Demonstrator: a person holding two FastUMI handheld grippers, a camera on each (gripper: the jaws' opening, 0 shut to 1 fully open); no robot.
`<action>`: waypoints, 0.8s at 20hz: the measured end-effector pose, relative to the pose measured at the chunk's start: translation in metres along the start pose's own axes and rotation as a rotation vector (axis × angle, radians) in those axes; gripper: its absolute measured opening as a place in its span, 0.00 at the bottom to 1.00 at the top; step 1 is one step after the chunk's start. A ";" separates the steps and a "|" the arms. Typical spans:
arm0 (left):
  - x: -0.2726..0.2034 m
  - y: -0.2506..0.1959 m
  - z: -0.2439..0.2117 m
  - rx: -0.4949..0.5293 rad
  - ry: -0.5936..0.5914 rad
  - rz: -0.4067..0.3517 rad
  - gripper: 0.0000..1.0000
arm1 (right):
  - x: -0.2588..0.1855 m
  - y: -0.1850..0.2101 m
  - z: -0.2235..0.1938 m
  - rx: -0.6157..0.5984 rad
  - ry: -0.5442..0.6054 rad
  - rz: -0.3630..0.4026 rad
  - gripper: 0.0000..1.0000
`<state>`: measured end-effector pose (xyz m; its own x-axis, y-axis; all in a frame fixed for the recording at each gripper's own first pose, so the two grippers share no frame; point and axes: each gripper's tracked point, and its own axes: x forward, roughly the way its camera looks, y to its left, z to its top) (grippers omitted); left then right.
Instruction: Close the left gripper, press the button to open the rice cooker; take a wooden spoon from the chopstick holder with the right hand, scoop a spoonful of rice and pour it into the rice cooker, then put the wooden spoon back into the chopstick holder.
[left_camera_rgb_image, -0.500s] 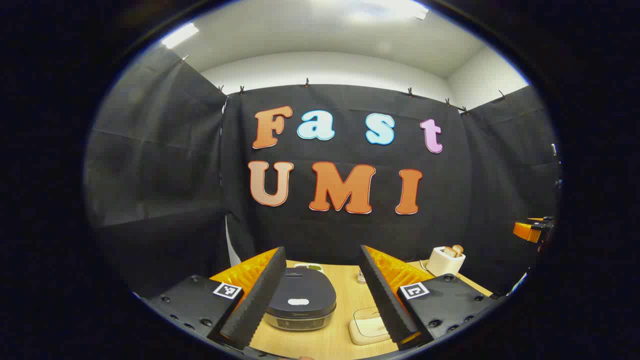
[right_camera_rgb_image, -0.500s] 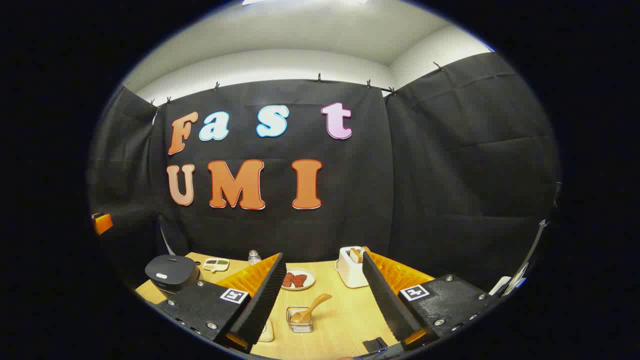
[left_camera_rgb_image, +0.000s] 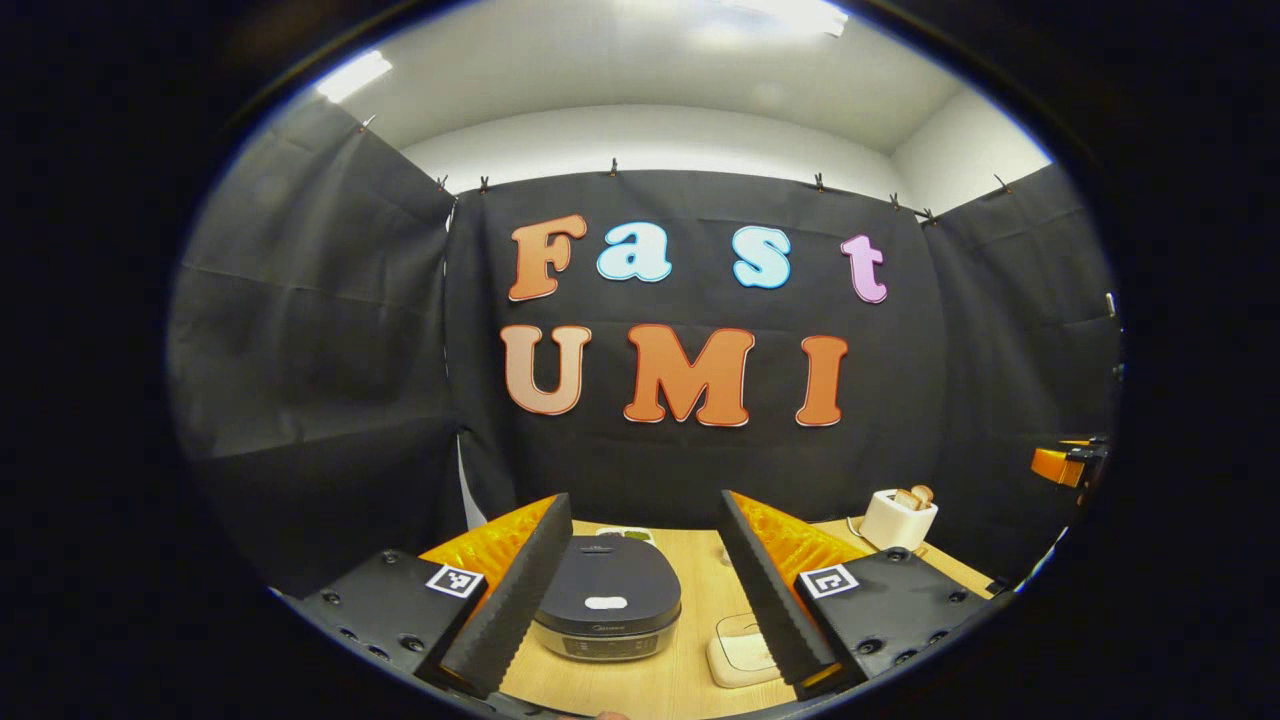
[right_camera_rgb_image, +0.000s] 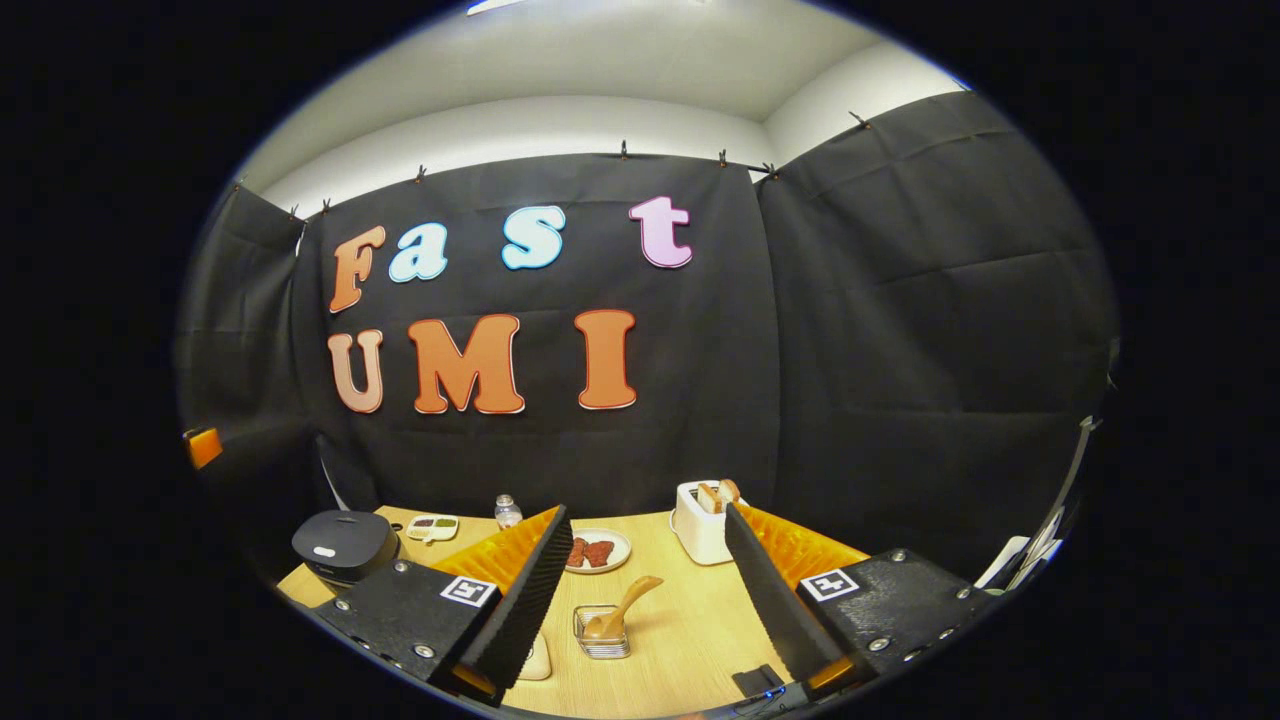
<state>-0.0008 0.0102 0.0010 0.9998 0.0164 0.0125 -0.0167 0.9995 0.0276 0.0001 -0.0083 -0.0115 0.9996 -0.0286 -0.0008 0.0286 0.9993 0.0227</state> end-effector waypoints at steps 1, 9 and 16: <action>0.001 0.000 -0.001 -0.007 0.002 -0.005 1.00 | 0.001 0.003 -0.002 0.007 0.004 -0.002 0.95; 0.009 0.016 0.005 0.006 -0.006 -0.011 0.99 | 0.003 0.022 -0.004 -0.011 0.010 0.019 0.95; 0.024 0.022 0.000 -0.017 0.006 -0.028 1.00 | 0.008 0.028 -0.001 -0.005 -0.008 -0.007 0.95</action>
<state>0.0233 0.0321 0.0024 0.9999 -0.0118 0.0056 0.0117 0.9999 0.0112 0.0093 0.0193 -0.0122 0.9993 -0.0362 0.0071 0.0361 0.9992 0.0176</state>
